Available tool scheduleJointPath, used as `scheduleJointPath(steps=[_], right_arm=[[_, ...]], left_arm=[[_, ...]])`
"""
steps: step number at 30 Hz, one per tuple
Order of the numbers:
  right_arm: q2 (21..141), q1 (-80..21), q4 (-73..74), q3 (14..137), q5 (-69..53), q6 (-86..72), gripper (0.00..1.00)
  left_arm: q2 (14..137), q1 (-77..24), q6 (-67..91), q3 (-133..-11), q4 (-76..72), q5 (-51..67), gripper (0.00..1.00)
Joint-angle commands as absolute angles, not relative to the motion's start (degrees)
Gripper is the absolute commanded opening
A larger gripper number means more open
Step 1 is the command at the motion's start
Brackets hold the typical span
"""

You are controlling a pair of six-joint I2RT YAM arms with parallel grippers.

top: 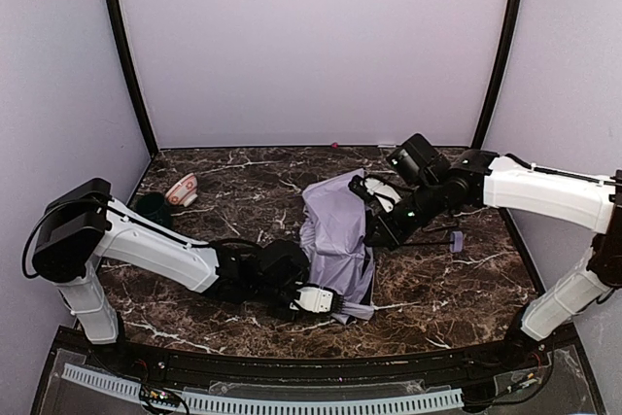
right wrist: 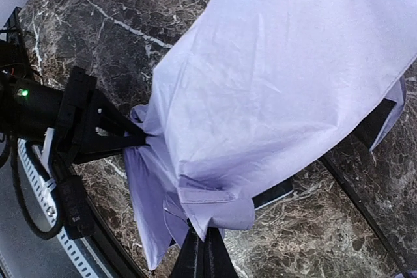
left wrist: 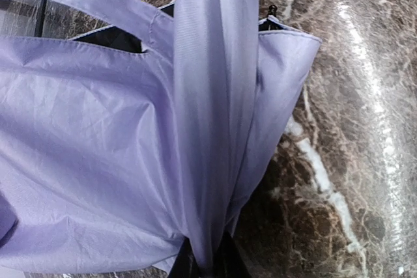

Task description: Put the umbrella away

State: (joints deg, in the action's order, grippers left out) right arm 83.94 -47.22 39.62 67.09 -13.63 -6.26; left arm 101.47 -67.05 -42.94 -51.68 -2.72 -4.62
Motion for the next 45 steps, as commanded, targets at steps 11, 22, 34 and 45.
scheduleJointPath(steps=[11, 22, 34, 45], right_arm=[[80.8, -49.6, 39.0, 66.9, -30.8, -6.6, 0.00], [84.6, -53.0, 28.3, 61.9, -32.9, -13.3, 0.11], [78.7, -51.1, 41.6, 71.6, -15.4, -4.3, 0.62], [81.6, -31.3, 38.0, 61.6, 5.6, 9.8, 0.77]], left_arm=[[109.2, -60.0, -38.6, -52.8, -12.3, -7.5, 0.31], [100.0, -58.2, -39.0, -43.4, -20.1, 4.0, 0.68], [81.6, -57.7, -24.7, -38.5, -16.3, 19.2, 0.82], [94.9, -57.8, -2.0, -53.4, -18.4, 33.5, 0.84]])
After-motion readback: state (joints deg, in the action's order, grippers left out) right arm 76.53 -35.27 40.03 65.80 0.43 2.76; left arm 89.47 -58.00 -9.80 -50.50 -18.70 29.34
